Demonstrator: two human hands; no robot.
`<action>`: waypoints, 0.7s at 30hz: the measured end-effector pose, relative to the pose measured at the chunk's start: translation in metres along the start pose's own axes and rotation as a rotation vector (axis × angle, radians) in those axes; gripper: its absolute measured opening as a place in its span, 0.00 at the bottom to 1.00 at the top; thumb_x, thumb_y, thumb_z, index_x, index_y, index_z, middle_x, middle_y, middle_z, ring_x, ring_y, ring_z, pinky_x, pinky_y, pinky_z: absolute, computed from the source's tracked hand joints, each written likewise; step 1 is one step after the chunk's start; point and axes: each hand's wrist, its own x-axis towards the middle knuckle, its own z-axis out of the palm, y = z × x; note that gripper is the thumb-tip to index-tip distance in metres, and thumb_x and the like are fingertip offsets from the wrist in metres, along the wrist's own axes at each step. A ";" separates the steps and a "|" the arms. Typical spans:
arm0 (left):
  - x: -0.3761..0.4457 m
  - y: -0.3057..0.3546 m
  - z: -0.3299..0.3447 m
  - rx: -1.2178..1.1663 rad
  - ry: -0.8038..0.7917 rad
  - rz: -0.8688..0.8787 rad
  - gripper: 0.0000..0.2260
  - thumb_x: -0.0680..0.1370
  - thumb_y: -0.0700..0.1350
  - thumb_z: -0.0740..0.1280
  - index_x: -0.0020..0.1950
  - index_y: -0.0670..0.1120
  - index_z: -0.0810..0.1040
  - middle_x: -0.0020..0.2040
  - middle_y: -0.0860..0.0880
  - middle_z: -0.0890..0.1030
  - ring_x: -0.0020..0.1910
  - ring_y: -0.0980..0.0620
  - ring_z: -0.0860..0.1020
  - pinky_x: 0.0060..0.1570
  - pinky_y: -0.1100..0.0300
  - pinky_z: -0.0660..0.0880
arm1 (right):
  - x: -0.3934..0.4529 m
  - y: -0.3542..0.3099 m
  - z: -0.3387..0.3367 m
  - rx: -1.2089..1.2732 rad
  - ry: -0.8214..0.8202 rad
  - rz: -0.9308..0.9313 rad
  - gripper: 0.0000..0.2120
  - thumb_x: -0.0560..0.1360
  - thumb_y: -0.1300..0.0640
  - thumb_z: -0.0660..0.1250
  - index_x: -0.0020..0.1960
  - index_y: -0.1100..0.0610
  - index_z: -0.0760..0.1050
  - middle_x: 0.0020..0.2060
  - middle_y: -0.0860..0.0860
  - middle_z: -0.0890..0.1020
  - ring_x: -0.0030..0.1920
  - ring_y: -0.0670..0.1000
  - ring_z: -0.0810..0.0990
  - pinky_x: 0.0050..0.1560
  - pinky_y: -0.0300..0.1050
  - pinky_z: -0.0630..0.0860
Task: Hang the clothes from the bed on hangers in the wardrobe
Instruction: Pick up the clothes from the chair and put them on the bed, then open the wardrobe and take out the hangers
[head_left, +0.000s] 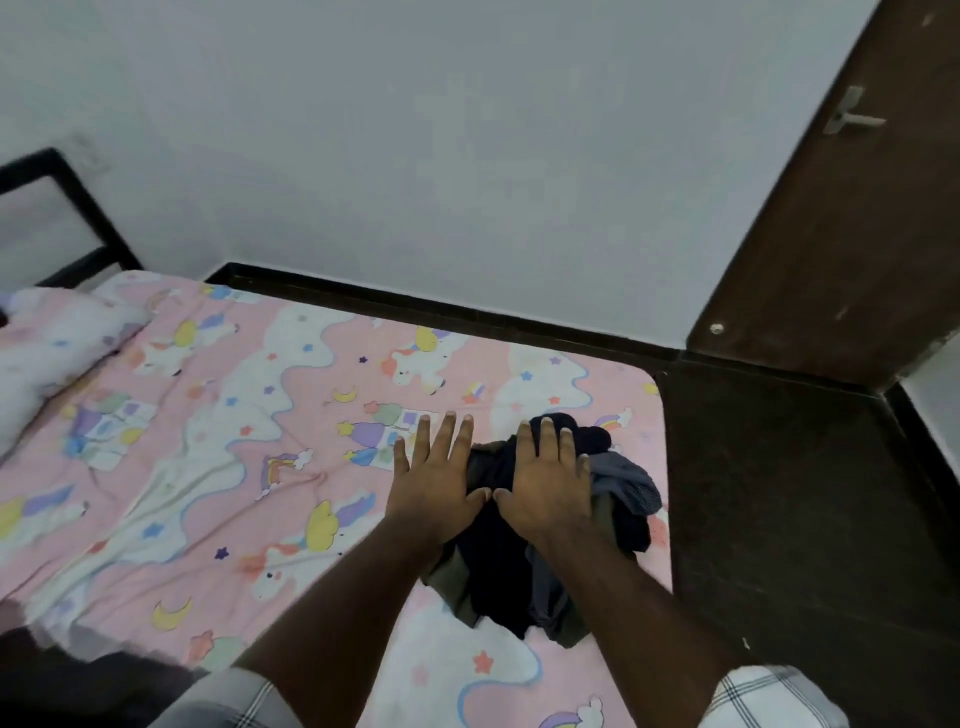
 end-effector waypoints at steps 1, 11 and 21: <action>-0.008 -0.013 -0.005 -0.001 0.027 -0.030 0.41 0.79 0.68 0.54 0.81 0.52 0.34 0.82 0.49 0.37 0.80 0.41 0.35 0.75 0.37 0.39 | 0.000 -0.016 -0.002 -0.006 0.002 -0.036 0.47 0.77 0.38 0.65 0.81 0.54 0.40 0.81 0.57 0.43 0.80 0.62 0.42 0.77 0.65 0.49; -0.165 -0.190 -0.058 0.025 0.230 -0.429 0.42 0.79 0.68 0.55 0.82 0.51 0.37 0.82 0.49 0.39 0.80 0.40 0.37 0.76 0.36 0.43 | -0.058 -0.245 0.022 -0.069 0.094 -0.512 0.45 0.77 0.38 0.63 0.82 0.53 0.41 0.81 0.56 0.44 0.80 0.61 0.44 0.76 0.64 0.51; -0.398 -0.350 -0.093 0.038 0.346 -0.846 0.42 0.78 0.64 0.62 0.82 0.51 0.41 0.83 0.49 0.42 0.81 0.41 0.39 0.76 0.34 0.44 | -0.216 -0.482 0.076 -0.086 0.118 -0.916 0.46 0.76 0.37 0.64 0.82 0.54 0.43 0.81 0.58 0.47 0.80 0.61 0.47 0.75 0.65 0.55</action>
